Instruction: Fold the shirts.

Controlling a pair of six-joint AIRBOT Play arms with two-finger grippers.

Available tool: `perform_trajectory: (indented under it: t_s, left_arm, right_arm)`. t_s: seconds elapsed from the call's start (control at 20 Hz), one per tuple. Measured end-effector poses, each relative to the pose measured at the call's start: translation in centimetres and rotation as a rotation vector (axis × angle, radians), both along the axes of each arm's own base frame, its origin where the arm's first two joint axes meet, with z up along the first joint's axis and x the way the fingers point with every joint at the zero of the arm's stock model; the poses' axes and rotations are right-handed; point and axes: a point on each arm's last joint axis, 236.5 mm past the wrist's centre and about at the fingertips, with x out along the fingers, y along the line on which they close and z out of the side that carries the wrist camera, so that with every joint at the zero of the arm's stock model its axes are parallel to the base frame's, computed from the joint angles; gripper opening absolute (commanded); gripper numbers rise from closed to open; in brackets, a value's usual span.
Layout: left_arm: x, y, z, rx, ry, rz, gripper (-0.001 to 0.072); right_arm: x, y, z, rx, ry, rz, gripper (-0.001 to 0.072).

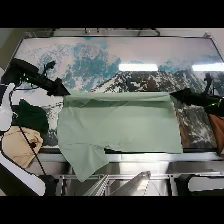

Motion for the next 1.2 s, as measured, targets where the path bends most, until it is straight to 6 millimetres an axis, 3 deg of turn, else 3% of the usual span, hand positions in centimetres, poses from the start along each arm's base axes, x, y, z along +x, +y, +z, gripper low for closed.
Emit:
perform_trajectory:
  t_s: [0.15, 0.2, 0.25, 0.3, 0.55, 0.65, 0.7, 0.95, 1.05, 1.2]
  left_arm:
    - [-2.4, -0.1, -2.0, 0.018, 0.099, -0.002, 0.0012]
    - [-3.0, -0.2, -2.4, 0.022, 0.119, -0.005, 0.0082]
    - [-3.4, -0.3, -2.7, 0.024, 0.133, -0.009, 0.0395]
    - [-3.7, -0.3, -2.8, 0.026, 0.145, -0.013, 0.072]
    - [-4.0, -0.3, -0.7, 0.024, 0.163, -0.038, 0.0709]
    - [-4.5, -0.4, 0.8, 0.024, 0.159, -0.046, 0.071]
    - [-5.1, -0.4, 1.7, 0.025, 0.155, -0.05, 0.0709]
    - [-10.5, 0.3, 5.7, 0.019, 0.123, -0.026, 0.0709]
    - [-13.3, 0.8, 6.3, 0.018, 0.112, 0.028, 0.0709]
    - [-17.6, 1.3, 6.0, 0.021, 0.108, 0.129, 0.0709]
  right_arm:
    - [-1.6, 0.4, -2.2, 0.0, 0.062, 0.024, 0.004]
    - [-1.9, 0.5, -2.6, 0.004, 0.078, 0.026, 0.0291]
    - [-2.1, 0.5, -2.8, 0.004, 0.085, 0.029, 0.0411]
    - [-2.2, 0.5, -3.0, 0.003, 0.089, 0.031, 0.041]
    - [-4.1, -1.1, -1.5, -0.029, 0.131, 0.034, 0.0414]
    - [-6.3, -2.5, -0.8, -0.081, 0.193, 0.042, 0.0554]
    - [-7.8, -3.4, -0.6, -0.117, 0.239, 0.041, 0.0557]
    - [-16.4, -8.2, -0.4, -0.266, 0.478, -0.01, 0.0556]
    - [-19.5, -8.5, -1.2, -0.261, 0.559, -0.018, 0.0554]
    - [-23.0, -7.3, -2.7, -0.23, 0.637, 0.013, 0.0552]
